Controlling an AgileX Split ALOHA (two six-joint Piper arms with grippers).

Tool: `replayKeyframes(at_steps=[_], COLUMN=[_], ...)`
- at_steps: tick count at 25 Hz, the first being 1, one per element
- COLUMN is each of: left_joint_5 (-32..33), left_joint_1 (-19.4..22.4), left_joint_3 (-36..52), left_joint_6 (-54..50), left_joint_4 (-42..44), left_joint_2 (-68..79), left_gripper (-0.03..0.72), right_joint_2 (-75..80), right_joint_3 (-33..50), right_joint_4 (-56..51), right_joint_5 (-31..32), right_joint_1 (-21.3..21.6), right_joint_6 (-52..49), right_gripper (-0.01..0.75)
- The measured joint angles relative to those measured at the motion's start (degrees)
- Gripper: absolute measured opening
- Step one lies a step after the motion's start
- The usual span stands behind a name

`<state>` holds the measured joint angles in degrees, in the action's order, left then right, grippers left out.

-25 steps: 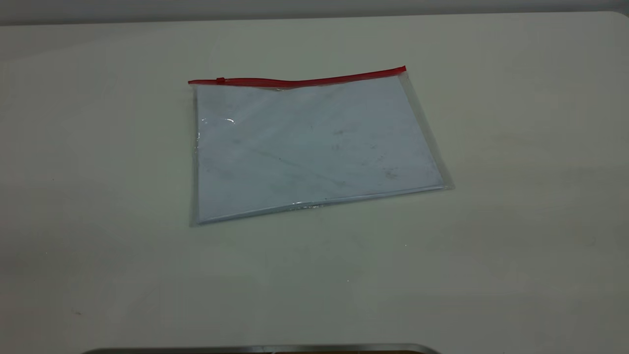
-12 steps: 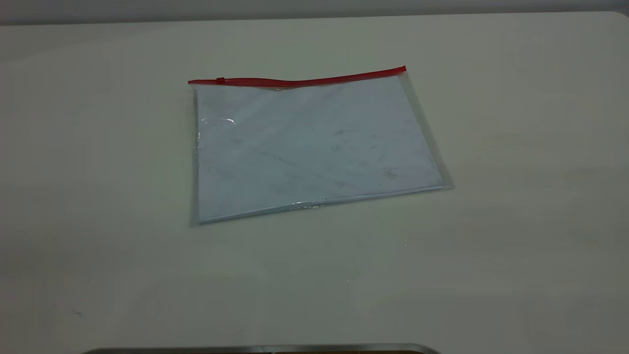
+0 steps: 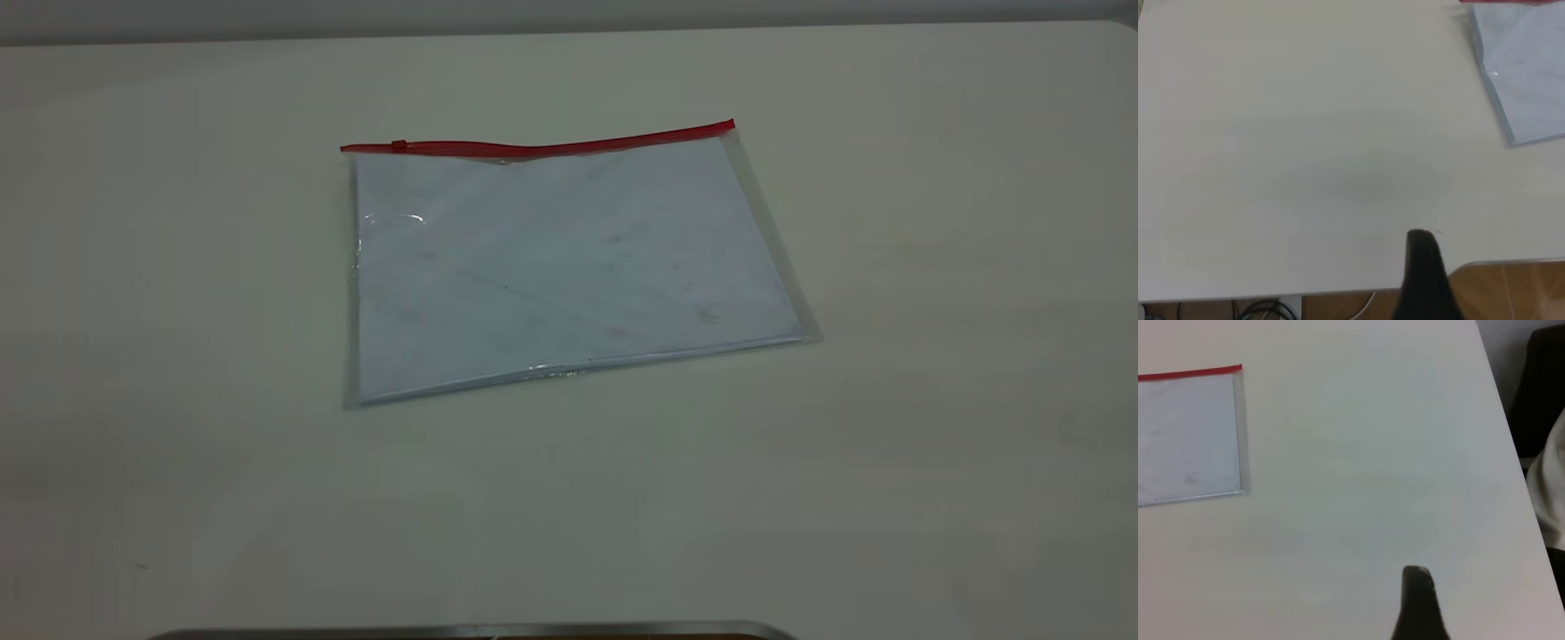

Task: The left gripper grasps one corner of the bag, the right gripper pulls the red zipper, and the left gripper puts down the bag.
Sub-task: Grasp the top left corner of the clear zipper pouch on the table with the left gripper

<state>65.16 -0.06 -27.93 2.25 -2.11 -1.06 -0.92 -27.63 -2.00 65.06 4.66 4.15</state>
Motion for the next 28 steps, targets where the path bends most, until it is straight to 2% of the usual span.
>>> replayKeyframes(at_steps=[7, 11, 18, 21, 25, 28], left_joint_5=[-1.09, -4.68, -16.03, -20.82, -30.11, -36.33], left_joint_1=[0.00, 0.00, 0.00, 0.00, 0.00, 0.00], left_joint_3=[-1.14, -5.72, -13.05, -14.88, -16.83, -18.91], left_joint_6=[0.00, 0.00, 0.00, 0.00, 0.33, 2.31], left_joint_4=[0.00, 0.00, -2.53, -6.26, -11.59, -13.79], left_joint_2=[1.22, 10.20, 35.29, 46.00, 60.25, 69.41], left_gripper=[0.590, 0.590, 0.590, 0.590, 0.590, 0.590], right_joint_2=[0.00, 3.34, 22.88, 31.52, 40.74, 46.81], right_joint_3=[-0.32, -4.33, -13.45, -14.72, -15.13, -16.92], right_joint_4=[-0.05, -0.94, -4.15, -5.39, -6.64, -7.43], right_joint_5=[-0.99, -3.14, -8.15, -10.89, -17.20, -19.71], right_joint_1=[0.00, 0.00, 0.00, 0.00, 0.00, 0.00], right_joint_6=[-0.93, -2.68, -2.64, -2.30, -1.54, -0.32], right_gripper=[0.576, 0.576, 0.576, 0.576, 0.576, 0.576])
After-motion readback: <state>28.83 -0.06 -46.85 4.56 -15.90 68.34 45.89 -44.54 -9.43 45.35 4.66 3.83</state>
